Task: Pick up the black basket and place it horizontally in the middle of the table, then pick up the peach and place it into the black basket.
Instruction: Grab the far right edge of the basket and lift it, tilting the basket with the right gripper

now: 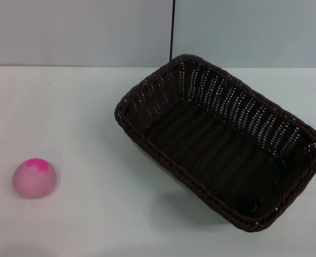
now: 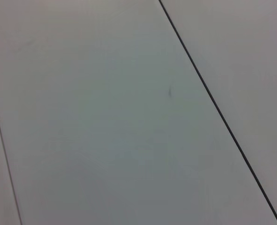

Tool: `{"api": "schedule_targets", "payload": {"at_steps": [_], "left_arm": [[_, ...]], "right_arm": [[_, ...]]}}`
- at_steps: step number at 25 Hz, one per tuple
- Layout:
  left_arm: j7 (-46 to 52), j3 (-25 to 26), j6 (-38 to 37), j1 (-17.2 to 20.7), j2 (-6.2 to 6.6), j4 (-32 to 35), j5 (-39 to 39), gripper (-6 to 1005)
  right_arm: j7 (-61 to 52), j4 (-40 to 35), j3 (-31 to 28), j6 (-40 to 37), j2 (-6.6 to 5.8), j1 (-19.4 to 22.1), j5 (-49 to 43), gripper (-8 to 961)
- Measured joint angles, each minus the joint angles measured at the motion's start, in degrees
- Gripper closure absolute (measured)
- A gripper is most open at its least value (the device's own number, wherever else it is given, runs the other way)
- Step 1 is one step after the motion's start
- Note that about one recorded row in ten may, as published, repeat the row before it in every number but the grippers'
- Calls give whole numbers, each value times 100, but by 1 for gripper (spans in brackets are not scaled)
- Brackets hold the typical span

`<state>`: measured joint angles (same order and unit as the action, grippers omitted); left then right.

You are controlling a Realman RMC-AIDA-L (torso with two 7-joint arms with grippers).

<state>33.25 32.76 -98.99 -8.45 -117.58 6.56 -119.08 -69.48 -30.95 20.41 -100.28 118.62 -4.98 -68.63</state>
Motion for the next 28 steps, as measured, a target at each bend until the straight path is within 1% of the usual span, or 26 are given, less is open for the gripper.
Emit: {"api": "schedule_targets", "payload": {"at_steps": [1, 6, 9, 10, 11, 12, 13, 14, 15, 16, 17, 18, 19, 20, 21, 22, 23, 24, 25, 26, 27, 28], "left_arm": [[120, -31, 0, -7, -3, 108, -4, 140], [187, -45, 0, -14, -6, 152, -4, 139], [224, -46, -8, -18, -13, 159, -4, 139], [224, -46, -8, -18, -13, 159, -4, 140], [224, -46, -8, -18, -13, 159, -4, 140], [224, -46, -8, -18, -13, 159, -4, 140], [225, -45, 8, -29, -13, 157, -3, 140], [225, -45, 8, -29, -13, 157, -3, 140], [225, -64, 13, -47, -10, 155, -2, 140], [225, -64, 13, -47, -10, 155, -2, 140], [225, -64, 13, -47, -10, 155, -2, 140], [225, -95, 51, -76, -5, 153, -1, 140], [225, -95, 67, -89, -6, 152, 0, 140], [224, -99, 101, -116, -10, 152, 0, 140], [224, -99, 101, -116, -10, 152, 0, 139], [224, -99, 101, -116, -10, 152, 0, 139], [224, -111, 116, -131, -17, 152, 0, 139], [224, -111, 116, -131, -17, 152, 0, 139], [224, -113, 118, -133, -19, 151, 0, 139], [224, -113, 118, -133, -19, 151, 0, 139], [224, -112, 119, -132, -21, 153, -1, 139], [223, -113, 119, -124, -26, 138, -1, 139]], "right_arm": [[0, 0, 0, 0, 0, 0, 0, 165], [-11, -66, 1, 65, -11, -37, -140, 166], [-155, -276, -7, 85, -29, -68, -369, 166], [-396, -536, -9, 131, -59, -93, -572, 167], [-396, -536, -9, 131, -59, -93, -572, 167], [-836, -948, -12, 182, -104, -135, -855, 167], [-836, -948, -12, 182, -104, -135, -855, 167], [-1237, -1289, -12, 200, -135, -178, -1089, 167], [-1983, -1931, -8, 201, -182, -266, -1526, 167], [-1983, -1931, -8, 201, -182, -266, -1526, 167], [-2923, -2840, 16, 158, -232, -416, -2174, 168], [-2923, -2840, 16, 158, -232, -416, -2174, 168], [-3418, -3319, 42, 121, -276, -527, -2521, 168], [-4419, -4151, 103, -27, -374, -800, -3278, 168], [-4419, -4151, 103, -27, -374, -800, -3278, 168], [-4820, -4503, 133, -142, -427, -942, -3612, 168], [-5612, -5039, 235, -444, -579, -1302, -4290, 169], [-5612, -5039, 235, -444, -579, -1302, -4290, 169], [-6308, -5310, 418, -867, -782, -1751, -5024, 169], [-6308, -5310, 418, -867, -782, -1751, -5024, 169], [-6753, -5293, 663, -1255, -967, -2252, -5706, 169], [-6923, -5222, 829, -1401, -1030, -2509, -6059, 169]]}}
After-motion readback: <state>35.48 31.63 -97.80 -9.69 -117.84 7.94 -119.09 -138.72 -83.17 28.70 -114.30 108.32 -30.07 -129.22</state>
